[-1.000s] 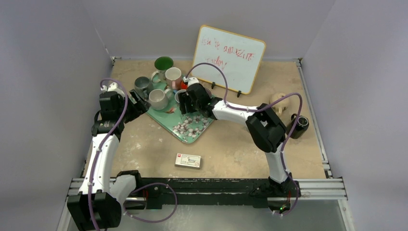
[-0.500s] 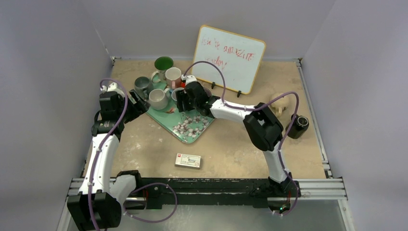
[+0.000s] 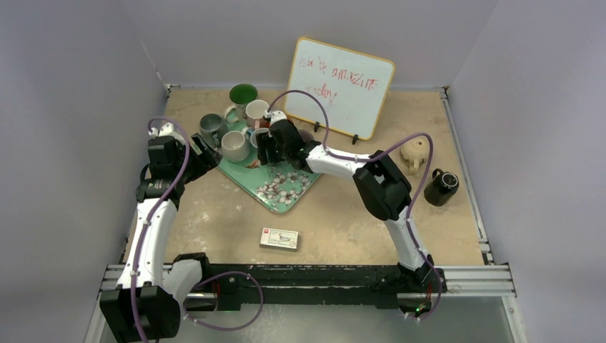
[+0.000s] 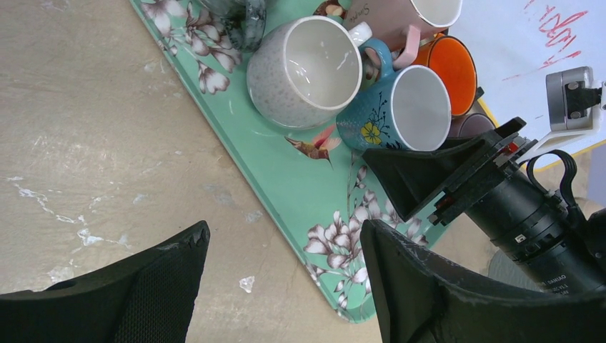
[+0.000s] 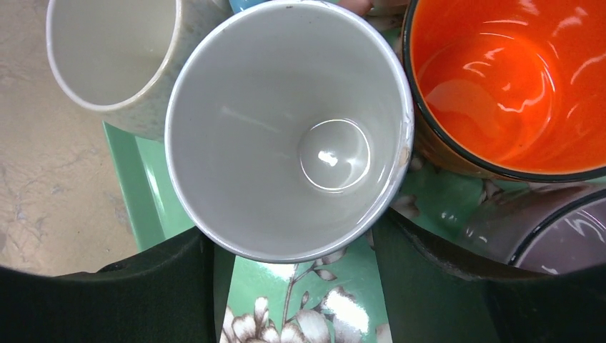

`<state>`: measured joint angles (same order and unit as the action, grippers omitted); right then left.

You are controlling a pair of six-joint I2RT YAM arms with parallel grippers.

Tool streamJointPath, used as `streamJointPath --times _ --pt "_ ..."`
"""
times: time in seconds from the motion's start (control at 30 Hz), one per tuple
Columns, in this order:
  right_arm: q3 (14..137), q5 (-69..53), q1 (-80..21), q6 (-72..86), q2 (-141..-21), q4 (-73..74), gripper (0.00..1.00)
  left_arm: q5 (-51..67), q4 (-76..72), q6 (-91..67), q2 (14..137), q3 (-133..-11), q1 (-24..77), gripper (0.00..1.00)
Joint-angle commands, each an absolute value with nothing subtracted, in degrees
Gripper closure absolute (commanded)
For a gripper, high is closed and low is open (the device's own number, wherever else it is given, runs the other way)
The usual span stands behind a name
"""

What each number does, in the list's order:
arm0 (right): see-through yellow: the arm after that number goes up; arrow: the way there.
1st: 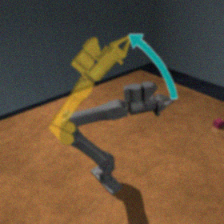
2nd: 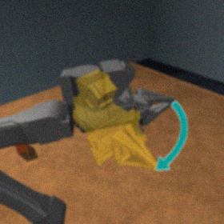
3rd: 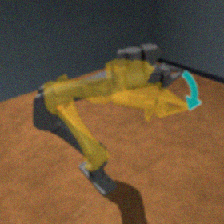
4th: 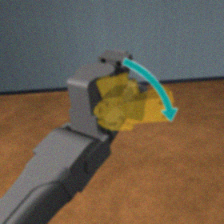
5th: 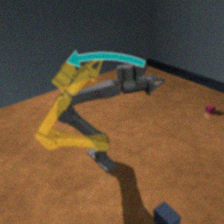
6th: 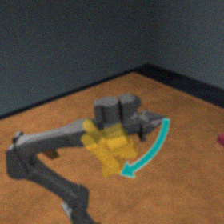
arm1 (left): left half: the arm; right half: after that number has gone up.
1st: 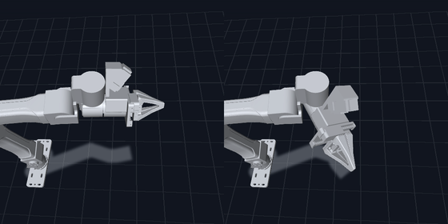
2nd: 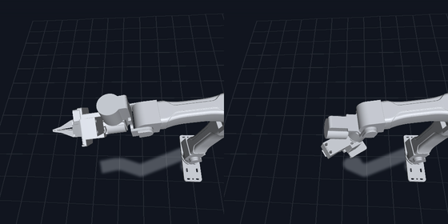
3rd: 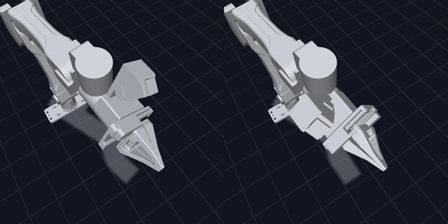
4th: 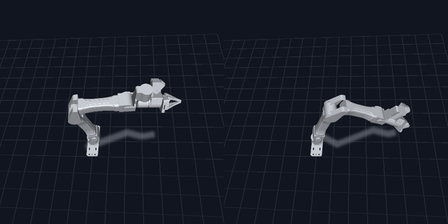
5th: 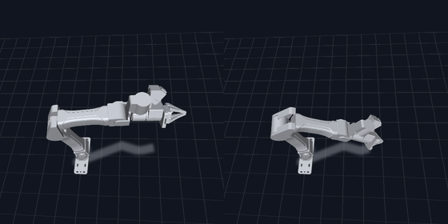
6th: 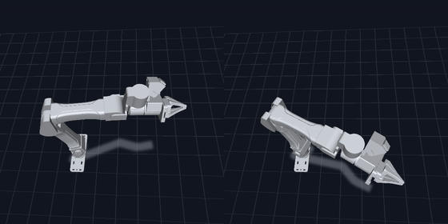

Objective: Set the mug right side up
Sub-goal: Move the cup to the tray.

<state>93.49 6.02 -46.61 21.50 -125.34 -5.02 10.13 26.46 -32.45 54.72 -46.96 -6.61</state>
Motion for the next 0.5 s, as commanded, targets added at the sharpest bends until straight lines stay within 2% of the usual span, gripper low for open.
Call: streamJointPath --times 0.0,0.47 --pt "97.3 4.9 -46.8 21.9 -126.0 -5.3 0.31 9.3 26.3 -33.5 53.8 -47.2 -6.8 0.24" --pt "99.3 4.7 -46.8 21.5 -125.9 -4.7 0.26 9.0 26.5 -33.2 53.5 -47.4 -6.7 0.24"
